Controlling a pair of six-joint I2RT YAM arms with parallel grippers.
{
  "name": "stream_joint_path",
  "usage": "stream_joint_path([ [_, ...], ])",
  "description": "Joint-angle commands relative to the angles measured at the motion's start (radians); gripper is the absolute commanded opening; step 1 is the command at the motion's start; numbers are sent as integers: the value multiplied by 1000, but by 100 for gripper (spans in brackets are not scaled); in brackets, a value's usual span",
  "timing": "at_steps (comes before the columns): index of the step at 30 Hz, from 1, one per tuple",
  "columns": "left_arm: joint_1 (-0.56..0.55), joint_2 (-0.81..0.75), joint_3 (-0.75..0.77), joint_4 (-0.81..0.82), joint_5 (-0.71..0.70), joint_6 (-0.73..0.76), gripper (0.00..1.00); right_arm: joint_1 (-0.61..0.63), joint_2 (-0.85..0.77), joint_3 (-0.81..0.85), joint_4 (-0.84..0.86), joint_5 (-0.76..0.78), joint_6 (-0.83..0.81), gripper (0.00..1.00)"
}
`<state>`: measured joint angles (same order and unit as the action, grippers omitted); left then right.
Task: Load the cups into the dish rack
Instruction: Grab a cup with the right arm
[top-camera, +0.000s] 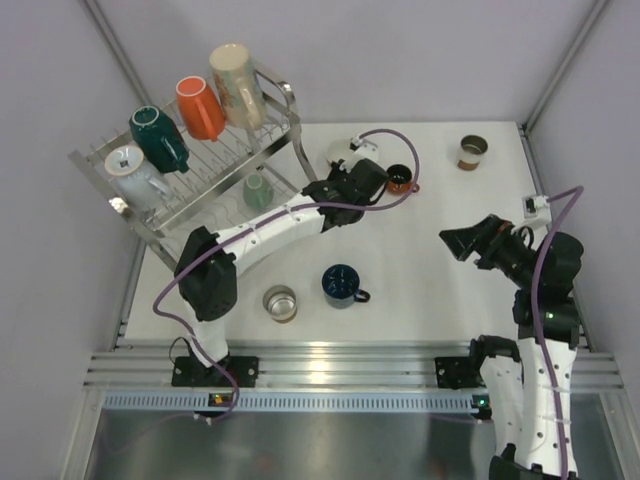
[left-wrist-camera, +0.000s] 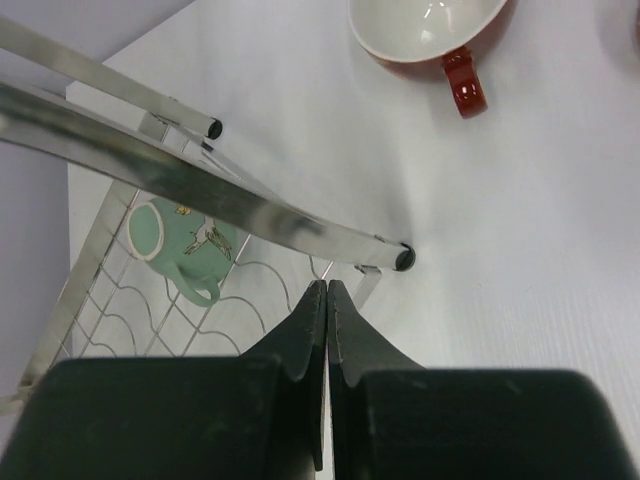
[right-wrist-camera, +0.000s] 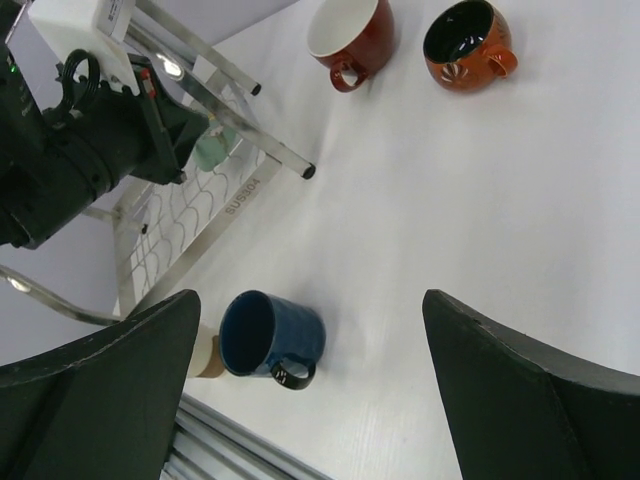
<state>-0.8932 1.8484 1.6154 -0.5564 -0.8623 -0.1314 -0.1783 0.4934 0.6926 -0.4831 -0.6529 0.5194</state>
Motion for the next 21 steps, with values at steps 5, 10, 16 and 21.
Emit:
stream_joint_path([
  [5,34,40,55,-65,74,4,0,14,17,-28,99,47,-1,93],
  [10,-18,-4,29,-62,225,-59,0,13,151,-36,193,116,2,90],
  [16,-84,-156,-14,-21,454,-135,11,19,385,27,253,277,-48,84],
  [21,-107,-302,-70,0,568,-169,48,66,628,140,296,390,-73,83],
])
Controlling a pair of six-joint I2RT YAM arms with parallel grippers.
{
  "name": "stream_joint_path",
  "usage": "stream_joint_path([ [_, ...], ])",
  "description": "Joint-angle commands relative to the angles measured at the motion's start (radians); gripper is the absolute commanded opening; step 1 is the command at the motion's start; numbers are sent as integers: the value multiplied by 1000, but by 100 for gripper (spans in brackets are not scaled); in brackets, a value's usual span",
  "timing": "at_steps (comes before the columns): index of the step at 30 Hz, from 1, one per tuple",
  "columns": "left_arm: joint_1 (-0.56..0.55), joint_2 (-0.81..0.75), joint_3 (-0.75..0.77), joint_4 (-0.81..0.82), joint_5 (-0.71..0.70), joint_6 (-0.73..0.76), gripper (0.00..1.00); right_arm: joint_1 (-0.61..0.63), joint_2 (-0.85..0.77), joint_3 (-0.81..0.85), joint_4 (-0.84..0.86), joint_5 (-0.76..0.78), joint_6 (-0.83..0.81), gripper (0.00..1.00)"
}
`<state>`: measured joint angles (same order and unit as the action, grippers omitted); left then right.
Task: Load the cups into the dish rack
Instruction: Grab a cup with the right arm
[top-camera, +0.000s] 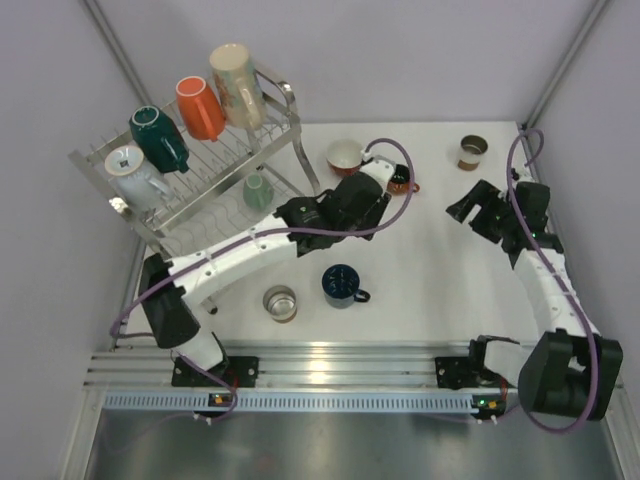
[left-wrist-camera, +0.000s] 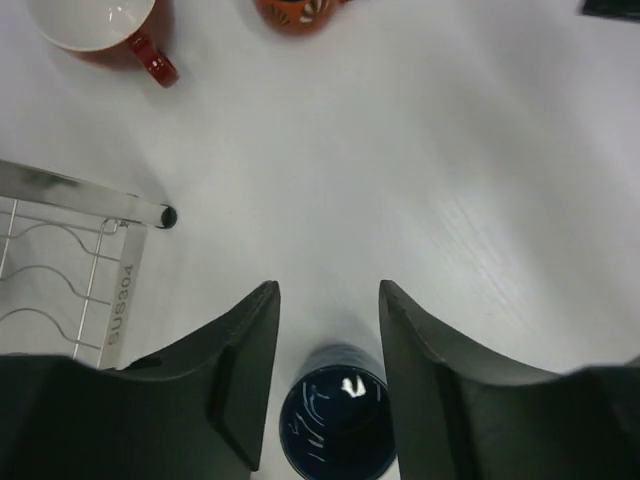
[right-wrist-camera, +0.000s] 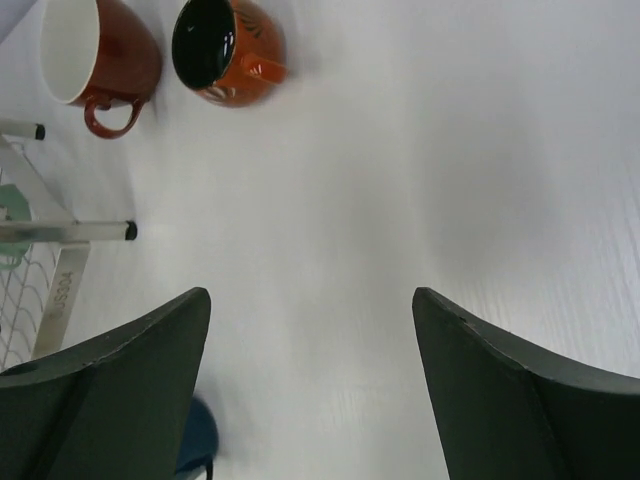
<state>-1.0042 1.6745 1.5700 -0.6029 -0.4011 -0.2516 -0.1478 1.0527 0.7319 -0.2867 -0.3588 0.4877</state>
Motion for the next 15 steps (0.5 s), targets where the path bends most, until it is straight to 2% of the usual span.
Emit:
stream_joint_path([
  [1,3,-151,-37,63,123,-51,52,45,102,144,103,115,-44,82],
  [2,3,-201,-50,71,142,-57,61,65,171,165,104,157,-47,82],
  [6,3,-347,-146,129,165,-57,83,106,331,299,95,274,-95,81],
  [8,4,-436,-183,158,174,-60,87,109,407,360,119,337,-97,78],
  [9,3,-465,-223,187,194,-60,93,109,437,385,124,354,-101,77],
  [11,4,-546,-270,206,209,-66,97,109,542,496,94,452,-92,73],
  [15,4,-674,-344,239,214,-74,98,106,713,729,24,526,-49,68],
])
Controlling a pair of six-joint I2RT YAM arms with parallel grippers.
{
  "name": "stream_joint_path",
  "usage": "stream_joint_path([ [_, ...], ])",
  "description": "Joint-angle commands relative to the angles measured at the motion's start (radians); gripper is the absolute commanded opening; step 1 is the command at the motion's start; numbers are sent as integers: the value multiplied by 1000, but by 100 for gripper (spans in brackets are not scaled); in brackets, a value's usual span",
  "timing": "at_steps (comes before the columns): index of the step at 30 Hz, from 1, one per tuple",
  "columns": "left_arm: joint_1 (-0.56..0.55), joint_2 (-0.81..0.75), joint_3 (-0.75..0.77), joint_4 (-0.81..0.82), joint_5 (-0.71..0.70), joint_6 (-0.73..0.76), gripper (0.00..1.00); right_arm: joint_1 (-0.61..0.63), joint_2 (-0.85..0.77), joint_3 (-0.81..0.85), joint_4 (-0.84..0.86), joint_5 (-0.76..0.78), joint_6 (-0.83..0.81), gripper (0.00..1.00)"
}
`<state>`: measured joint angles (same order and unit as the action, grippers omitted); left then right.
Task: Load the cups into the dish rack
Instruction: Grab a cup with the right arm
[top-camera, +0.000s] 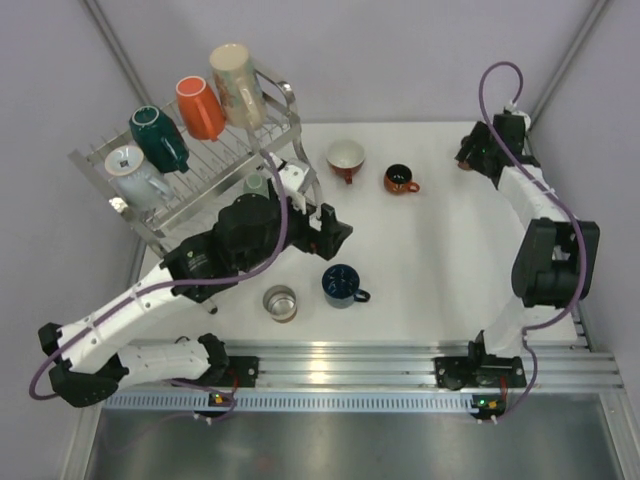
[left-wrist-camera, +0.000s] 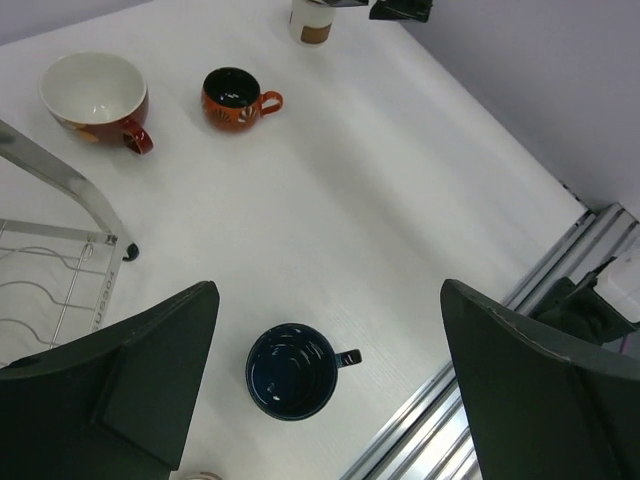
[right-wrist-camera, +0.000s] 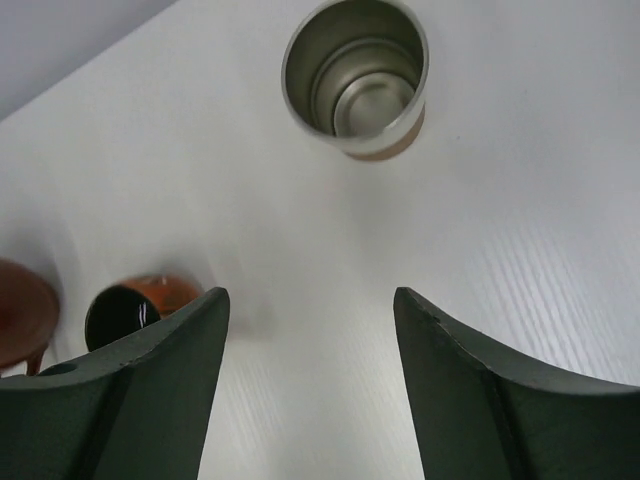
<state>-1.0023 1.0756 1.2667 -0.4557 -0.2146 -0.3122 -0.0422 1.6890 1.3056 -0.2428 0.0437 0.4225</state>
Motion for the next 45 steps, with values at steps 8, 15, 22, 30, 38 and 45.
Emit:
stream_joint_path([
  [8,2,-285,-159,101,1,-7,98,21,221,297,-32,92,61,63],
  [15,2,-374,-227,153,3,-21,98,186,259,346,73,-162,-174,64],
  [22,2,-371,-228,152,26,-22,97,361,331,394,91,-94,-152,66],
  [30,2,-408,-248,155,26,-54,97,444,475,549,8,74,-27,68],
  [38,2,-430,-262,153,32,-59,96,482,592,630,-26,188,25,68],
  [45,2,-434,-277,155,53,-67,94,492,675,713,8,93,39,58],
])
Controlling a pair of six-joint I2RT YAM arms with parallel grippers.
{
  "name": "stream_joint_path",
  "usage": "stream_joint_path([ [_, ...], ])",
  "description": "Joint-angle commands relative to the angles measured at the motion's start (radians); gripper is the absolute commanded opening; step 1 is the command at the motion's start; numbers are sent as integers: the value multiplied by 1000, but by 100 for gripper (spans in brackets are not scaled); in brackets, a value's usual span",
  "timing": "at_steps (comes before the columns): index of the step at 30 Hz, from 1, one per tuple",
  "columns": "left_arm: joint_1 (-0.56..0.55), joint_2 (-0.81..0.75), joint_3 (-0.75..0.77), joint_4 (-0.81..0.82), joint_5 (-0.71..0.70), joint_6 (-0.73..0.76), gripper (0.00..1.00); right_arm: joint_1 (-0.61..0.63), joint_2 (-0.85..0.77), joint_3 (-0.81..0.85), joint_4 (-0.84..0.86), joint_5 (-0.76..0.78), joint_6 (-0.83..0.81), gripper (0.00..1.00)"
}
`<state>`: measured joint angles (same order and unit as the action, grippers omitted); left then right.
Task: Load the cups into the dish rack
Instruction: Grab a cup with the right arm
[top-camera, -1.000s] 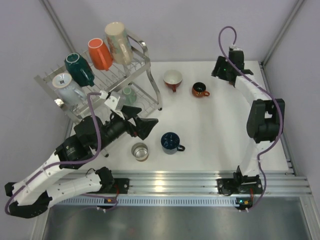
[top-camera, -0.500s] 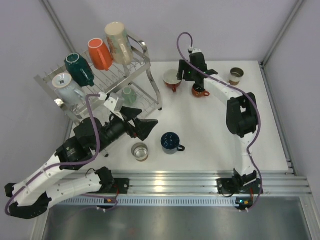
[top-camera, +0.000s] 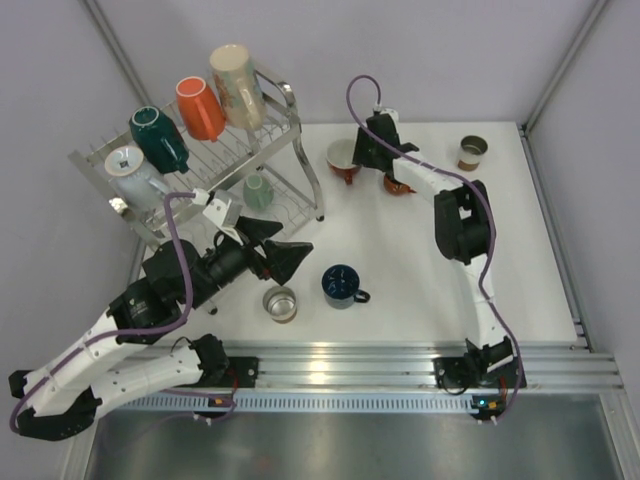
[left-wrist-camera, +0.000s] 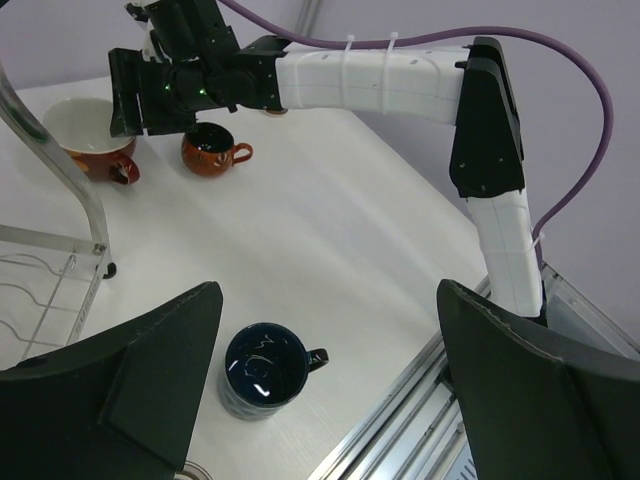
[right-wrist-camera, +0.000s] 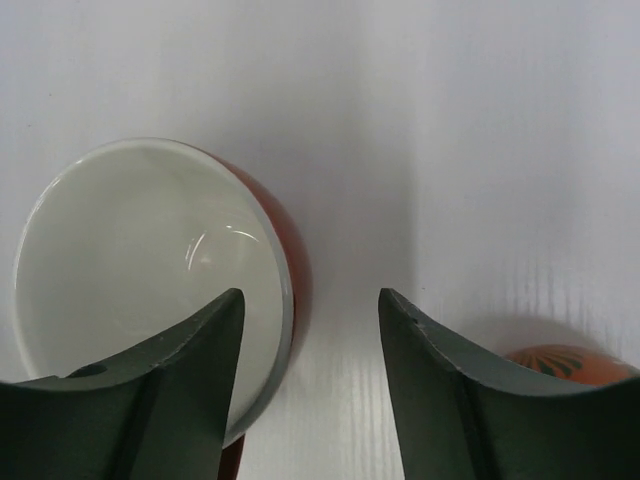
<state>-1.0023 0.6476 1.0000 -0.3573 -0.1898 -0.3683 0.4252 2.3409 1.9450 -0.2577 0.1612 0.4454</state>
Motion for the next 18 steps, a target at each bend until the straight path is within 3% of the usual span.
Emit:
stream_joint_path([
  [1,2,0,-11,58,32,-9,93,24,38,81,26,-40,24,55],
  [7,2,-2,-6,58,47,-3,91,23,61,108,31,-86,72,34],
  [10,2,-3,-4,58,46,-3,89,20,34,94,54,-113,105,5],
  [11,2,-2,-3,58,46,-3,89,17,22,88,70,-124,127,0],
  [18,2,38,52,57,82,5,87,-42,-169,-38,185,-268,268,0],
])
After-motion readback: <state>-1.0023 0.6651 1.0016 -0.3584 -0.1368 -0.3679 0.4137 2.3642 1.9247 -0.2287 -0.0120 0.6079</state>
